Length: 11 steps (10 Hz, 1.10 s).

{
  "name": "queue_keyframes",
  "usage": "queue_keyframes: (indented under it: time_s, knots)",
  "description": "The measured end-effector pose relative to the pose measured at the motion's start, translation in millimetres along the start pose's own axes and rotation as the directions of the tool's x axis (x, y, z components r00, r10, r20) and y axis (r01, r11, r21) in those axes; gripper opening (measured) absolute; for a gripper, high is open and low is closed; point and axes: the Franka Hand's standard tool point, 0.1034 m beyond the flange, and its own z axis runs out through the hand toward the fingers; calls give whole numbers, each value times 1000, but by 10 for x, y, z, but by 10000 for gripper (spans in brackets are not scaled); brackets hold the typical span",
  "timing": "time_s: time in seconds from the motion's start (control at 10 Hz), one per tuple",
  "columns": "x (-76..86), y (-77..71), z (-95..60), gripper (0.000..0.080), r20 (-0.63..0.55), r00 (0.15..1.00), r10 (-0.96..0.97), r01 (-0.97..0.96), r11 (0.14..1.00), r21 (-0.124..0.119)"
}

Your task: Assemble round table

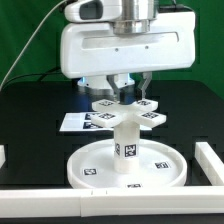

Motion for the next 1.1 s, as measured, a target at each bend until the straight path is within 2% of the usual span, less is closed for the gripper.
queue_keyframes:
  time_s: [0.1,0.2,0.3,0.4,0.5,0.7,1.1]
  knots:
    - [-9,-21,22,316,-3,1000,-5,5,1000,-3]
    - [-11,-28,25,463,-3,1000,-6,6,1000,-2]
    - [-12,-24,26,463,-3,1000,-5,5,1000,-2]
    - [-18,-19,33,603,-1,1000,10,-10,1000,0]
    - [-50,5,62,603,8,996,91,-91,996,14]
    - [-66,86,107,647,6,993,117,-117,993,19]
    - [-78,36,198,649,14,993,121,-122,992,17]
